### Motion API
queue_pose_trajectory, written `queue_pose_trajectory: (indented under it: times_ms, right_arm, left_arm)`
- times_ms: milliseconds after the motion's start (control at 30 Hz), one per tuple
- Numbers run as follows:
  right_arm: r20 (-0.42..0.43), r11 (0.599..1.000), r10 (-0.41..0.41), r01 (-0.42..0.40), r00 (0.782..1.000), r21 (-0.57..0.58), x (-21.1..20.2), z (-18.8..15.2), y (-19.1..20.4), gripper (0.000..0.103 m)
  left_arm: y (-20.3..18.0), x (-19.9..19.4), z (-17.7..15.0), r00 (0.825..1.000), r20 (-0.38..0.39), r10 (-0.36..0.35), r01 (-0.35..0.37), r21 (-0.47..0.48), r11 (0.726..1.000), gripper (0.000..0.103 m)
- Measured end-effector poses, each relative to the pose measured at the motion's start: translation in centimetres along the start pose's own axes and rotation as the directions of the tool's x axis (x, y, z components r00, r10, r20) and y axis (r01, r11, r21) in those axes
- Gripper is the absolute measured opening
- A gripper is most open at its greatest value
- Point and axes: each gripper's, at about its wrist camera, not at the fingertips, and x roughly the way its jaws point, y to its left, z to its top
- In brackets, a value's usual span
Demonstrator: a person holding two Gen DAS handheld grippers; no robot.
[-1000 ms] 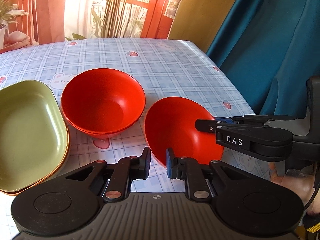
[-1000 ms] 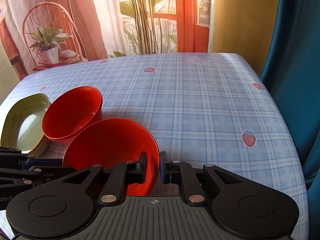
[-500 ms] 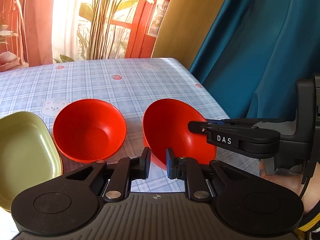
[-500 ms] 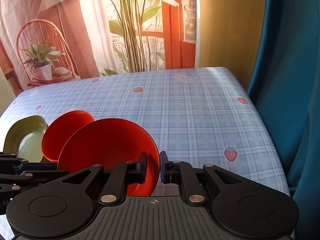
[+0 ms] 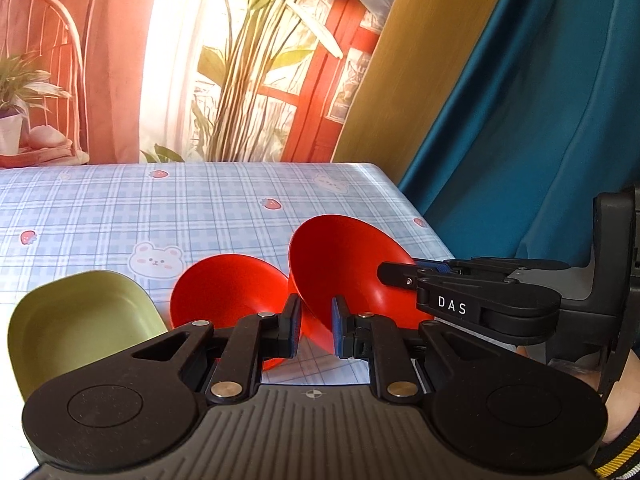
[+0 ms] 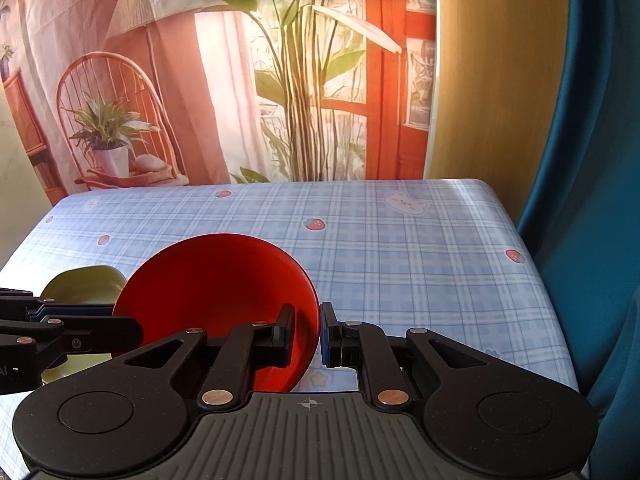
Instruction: Organize plates and bowls
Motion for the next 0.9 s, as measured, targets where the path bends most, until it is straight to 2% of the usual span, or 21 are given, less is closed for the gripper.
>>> queue_pose_trajectory:
  times_ms: [433,767,900]
  right_arm:
    - [-0.018,0.998,0.045,-0.046,0.999,-0.042,3.6,0.9,4.6,0.012]
    - [-0.062,0.998,0.053,-0.055,0.997,-0.040,6.7,0.1,5.3,0.013]
    - [-0.076,0.997,0.056,-0.060,0.995,-0.046,7.4,-0.3,5.4,0.017]
  left_arm:
    - [4.3,0.3,0.5,0.997,-0.005,0.076,-0.076,-0.047,0.996,0.017]
    - [6.1,2.2,-0.2,0.994,-0.047,0.103,-0.106,-0.055,0.993,0.017]
    - [6.2,2.5,-0.3,0.990,-0.052,0.132,-0.135,-0.044,0.990,0.018]
